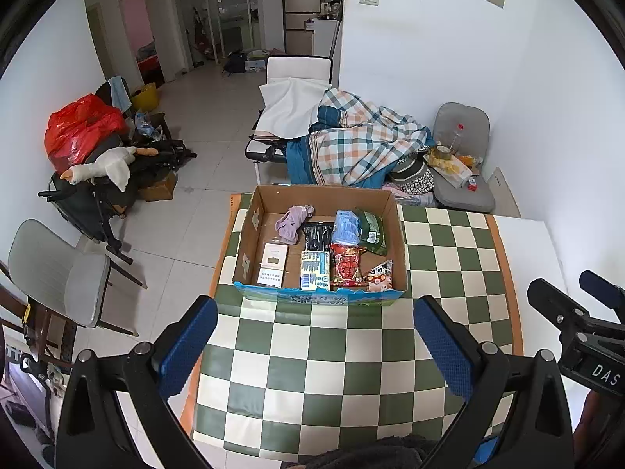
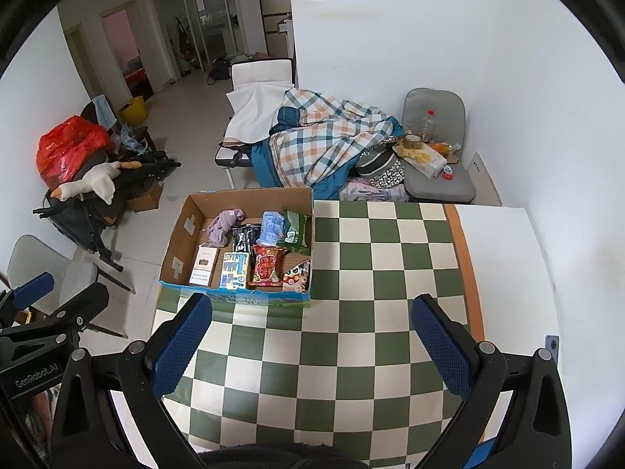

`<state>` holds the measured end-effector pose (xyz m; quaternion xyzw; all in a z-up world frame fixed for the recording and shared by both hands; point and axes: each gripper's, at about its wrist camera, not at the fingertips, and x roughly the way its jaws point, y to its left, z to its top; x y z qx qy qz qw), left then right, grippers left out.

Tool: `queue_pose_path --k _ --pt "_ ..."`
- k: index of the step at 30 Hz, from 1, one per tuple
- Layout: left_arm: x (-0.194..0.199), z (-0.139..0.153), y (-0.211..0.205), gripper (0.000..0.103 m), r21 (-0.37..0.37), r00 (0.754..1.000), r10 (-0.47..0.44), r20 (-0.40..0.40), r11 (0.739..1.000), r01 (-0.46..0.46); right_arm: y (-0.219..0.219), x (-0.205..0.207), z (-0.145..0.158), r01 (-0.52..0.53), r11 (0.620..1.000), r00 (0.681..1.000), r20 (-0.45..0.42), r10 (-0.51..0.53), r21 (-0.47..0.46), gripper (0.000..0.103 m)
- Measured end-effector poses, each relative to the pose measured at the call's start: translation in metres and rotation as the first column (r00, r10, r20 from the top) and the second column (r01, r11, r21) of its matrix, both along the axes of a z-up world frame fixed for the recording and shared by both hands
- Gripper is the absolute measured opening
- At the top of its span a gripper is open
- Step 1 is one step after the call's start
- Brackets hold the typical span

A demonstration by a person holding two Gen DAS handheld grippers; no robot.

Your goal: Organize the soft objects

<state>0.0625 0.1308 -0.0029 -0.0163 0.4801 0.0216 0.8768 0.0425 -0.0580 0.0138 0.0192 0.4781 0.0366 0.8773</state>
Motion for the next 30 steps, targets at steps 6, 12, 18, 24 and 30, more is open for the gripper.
queue_pose_path --k 6,12,18,24,30 --pt "0.0 0.0018 0.0018 0.103 0.003 1.0 0.005 0.006 1.0 -0.005 -0.0003 -0.0001 0.0002 0.002 1.0 1.0 0.007 -0.002 -0.002 0.103" --pt "-0.0002 0.0038 0.0031 0.103 0.001 1.0 0.008 0.007 1.0 -0.008 0.0022 -0.0005 0.003 0.003 1.0 1.0 0.012 -0.003 -0.004 0.103" --pt "-0.0002 0.0059 0.0024 0.103 0.002 1.0 0.01 0.006 1.0 -0.01 0.0021 -0.0006 0.0027 0.003 1.0 1.0 0.015 -0.003 -0.005 0.103" --pt "-0.0001 0.0056 0.0025 0.103 0.003 1.0 0.011 0.008 1.0 -0.011 0.0025 -0.0009 0.0031 0.006 1.0 1.0 0.016 -0.005 -0.006 0.103" --pt "0.0006 0.0077 0.0017 0.103 0.003 1.0 0.014 0.006 1.0 -0.014 0.0027 -0.0006 0.0046 0.004 1.0 1.0 0.016 -0.004 -0.009 0.103"
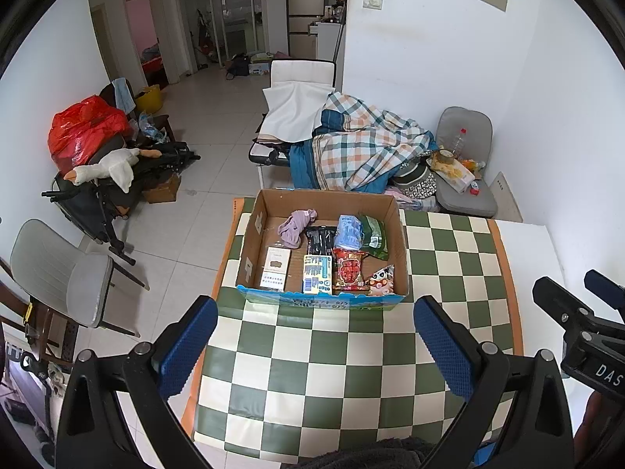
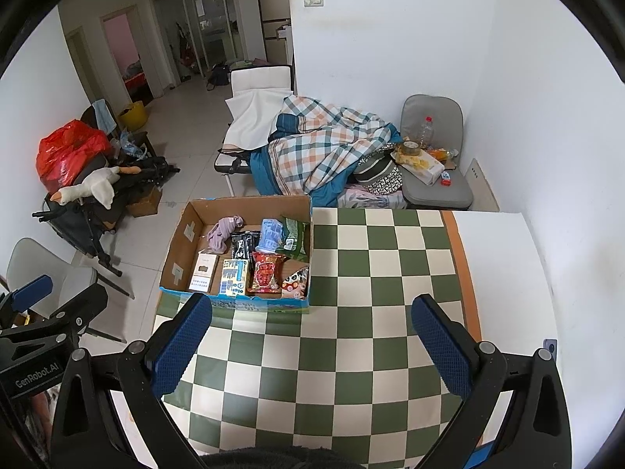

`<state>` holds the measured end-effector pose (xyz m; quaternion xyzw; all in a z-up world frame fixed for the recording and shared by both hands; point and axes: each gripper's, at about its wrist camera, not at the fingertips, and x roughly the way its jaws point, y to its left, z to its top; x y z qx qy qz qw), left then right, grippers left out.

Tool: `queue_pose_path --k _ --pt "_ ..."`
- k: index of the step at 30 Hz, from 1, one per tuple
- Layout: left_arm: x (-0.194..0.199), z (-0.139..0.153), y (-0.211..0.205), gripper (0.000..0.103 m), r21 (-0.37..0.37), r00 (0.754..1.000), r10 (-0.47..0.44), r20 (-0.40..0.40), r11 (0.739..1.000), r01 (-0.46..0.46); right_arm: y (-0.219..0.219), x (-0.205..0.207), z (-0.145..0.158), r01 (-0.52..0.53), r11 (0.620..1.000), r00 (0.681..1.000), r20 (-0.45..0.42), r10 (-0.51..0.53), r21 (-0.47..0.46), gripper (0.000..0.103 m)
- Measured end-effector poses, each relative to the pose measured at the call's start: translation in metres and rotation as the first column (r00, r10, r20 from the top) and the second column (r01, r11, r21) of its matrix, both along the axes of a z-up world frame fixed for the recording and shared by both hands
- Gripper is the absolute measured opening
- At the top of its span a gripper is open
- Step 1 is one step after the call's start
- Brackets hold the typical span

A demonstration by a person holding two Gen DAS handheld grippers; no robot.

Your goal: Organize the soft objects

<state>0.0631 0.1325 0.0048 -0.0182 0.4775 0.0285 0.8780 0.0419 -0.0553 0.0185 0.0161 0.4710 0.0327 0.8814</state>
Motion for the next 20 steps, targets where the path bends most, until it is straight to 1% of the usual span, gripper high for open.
queue_pose_path --k 20 --pt "0.0075 0.0051 0.0 0.103 0.008 1.0 0.001 0.014 1.0 -0.001 -0.0016 0.0064 0.0057 0.002 1.0 1.0 0.007 -0.002 -0.001 0.103"
